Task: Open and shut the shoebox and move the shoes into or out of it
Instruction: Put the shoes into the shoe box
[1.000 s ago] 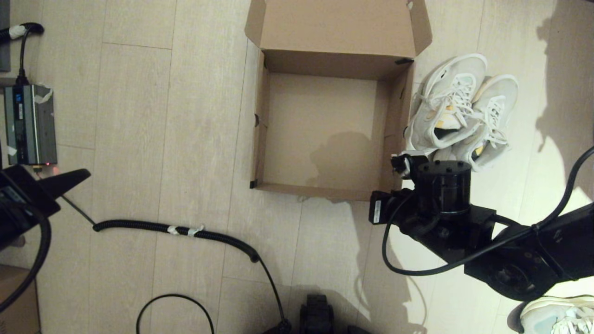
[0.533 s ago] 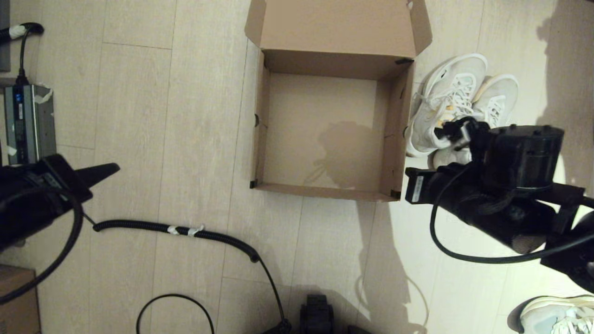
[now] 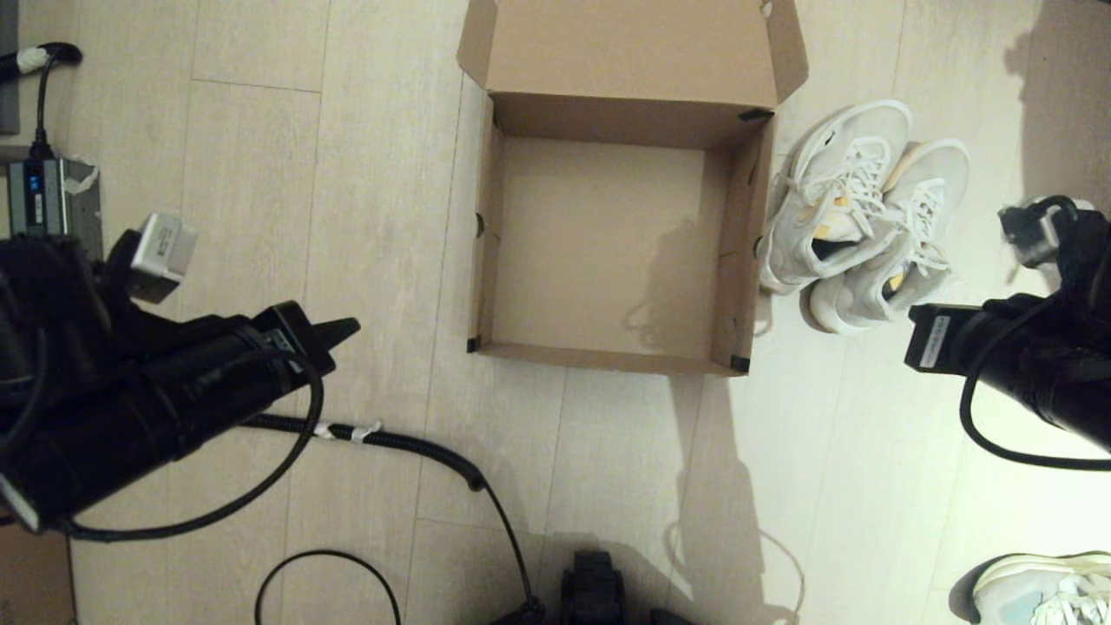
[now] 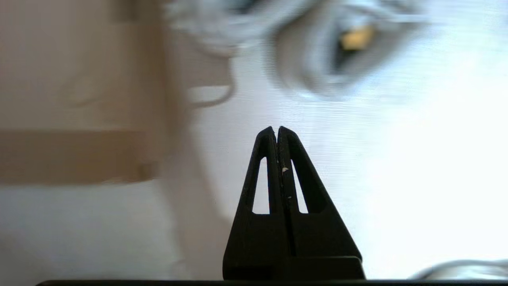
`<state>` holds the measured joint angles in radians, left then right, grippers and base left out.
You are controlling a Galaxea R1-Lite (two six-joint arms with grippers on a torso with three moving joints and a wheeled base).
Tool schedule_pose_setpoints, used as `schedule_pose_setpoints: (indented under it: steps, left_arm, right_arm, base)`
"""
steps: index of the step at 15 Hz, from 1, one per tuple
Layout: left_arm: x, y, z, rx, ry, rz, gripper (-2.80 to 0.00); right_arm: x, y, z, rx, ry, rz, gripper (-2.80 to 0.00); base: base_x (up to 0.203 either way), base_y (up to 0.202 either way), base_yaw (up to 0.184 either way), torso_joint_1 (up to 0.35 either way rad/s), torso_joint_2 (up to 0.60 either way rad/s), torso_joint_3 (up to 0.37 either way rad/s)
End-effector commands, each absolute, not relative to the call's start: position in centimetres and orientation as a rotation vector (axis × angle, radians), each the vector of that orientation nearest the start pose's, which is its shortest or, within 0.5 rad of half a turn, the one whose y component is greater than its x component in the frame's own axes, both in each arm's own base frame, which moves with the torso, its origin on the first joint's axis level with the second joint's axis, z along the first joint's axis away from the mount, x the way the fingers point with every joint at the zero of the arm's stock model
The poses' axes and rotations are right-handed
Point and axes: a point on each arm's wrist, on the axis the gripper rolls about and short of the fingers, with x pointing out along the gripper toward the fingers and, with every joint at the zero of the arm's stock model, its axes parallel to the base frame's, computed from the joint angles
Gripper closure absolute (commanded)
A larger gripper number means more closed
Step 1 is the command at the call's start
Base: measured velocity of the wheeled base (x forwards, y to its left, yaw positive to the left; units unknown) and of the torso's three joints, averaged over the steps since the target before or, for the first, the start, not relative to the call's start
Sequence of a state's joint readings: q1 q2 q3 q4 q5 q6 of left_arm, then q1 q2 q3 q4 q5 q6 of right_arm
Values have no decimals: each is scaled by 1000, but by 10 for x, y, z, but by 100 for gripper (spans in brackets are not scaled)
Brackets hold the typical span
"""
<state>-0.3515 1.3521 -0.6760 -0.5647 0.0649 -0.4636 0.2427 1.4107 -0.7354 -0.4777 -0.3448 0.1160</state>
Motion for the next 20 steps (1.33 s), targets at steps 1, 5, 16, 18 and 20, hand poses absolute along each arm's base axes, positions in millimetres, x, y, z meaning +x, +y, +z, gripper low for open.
schedule_pose_setpoints:
  steps: [1,5,16,18,20]
  left_arm:
    - [200,-75,231,-440,168,-266,0]
    - [191,-72,235,-445,145,-263,0]
    - [177,-65,227,-443,158,-252,0]
    - [177,-65,227,-443,157,-252,0]
    - [176,-64,228,-443,150,-243,0]
  right_arm:
    - [247,37,222,59,199,-179,-280]
    - [305,38,204,81,252,-216,-280]
    - [350,32,223,257,112,-264,-280]
    - [338,31,235,271,117,-264,-280]
    - [327,29,243,305,130,-266,-280]
  base:
    - [0,0,0,0,0,0]
    - [0,0,0,0,0,0]
    - [0,0,0,0,0,0]
    - [0,0,0,0,0,0]
    - [0,0,0,0,0,0]
